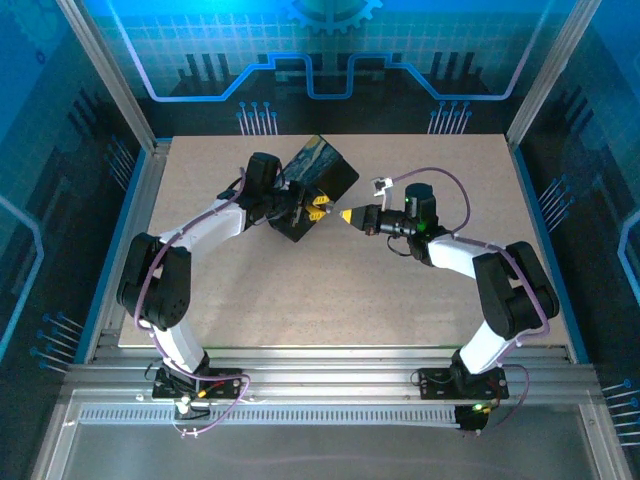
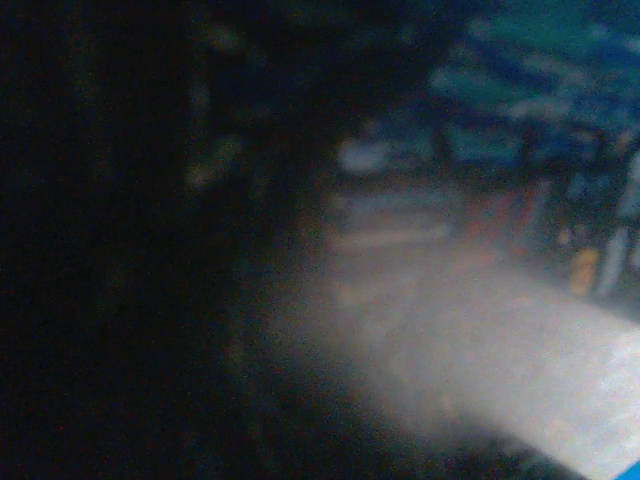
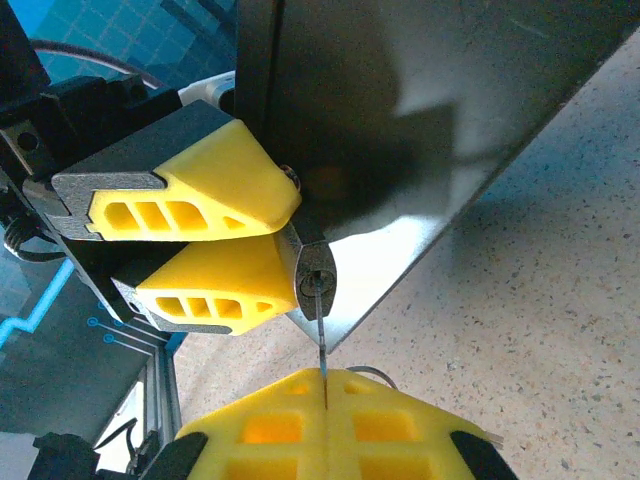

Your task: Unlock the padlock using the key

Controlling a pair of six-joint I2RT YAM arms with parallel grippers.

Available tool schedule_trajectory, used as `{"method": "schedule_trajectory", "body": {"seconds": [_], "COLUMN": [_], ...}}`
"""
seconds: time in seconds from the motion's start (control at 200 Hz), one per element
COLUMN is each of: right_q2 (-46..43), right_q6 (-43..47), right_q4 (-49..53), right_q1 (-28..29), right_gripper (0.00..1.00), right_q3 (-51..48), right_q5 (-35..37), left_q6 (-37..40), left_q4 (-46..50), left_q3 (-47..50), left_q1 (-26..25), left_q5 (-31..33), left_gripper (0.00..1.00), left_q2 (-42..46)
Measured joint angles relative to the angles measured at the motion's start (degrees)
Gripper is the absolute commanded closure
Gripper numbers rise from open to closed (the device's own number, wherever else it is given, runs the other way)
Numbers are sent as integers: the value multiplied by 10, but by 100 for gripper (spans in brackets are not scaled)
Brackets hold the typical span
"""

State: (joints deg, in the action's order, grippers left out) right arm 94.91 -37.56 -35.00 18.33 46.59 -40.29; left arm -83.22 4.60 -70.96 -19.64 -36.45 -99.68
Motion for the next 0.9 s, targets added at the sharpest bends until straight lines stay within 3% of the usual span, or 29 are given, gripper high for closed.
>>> {"method": "schedule_trajectory", "body": {"seconds": [0.48, 0.9], "right_q2": [-1, -17], "right_q6": [16, 30], "right_q4": [-1, -47], "right_q1": [4, 4], "right_gripper": [100, 100], "right_q3": [-3, -66], "right_q5": [2, 8], "left_q6": [28, 43], "left_q4": [31, 93], "left_q3": [-3, -24], "left_q1": [3, 5], "left_q5": [1, -5], "left_gripper": [89, 89], "left_q2": [2, 2]}}
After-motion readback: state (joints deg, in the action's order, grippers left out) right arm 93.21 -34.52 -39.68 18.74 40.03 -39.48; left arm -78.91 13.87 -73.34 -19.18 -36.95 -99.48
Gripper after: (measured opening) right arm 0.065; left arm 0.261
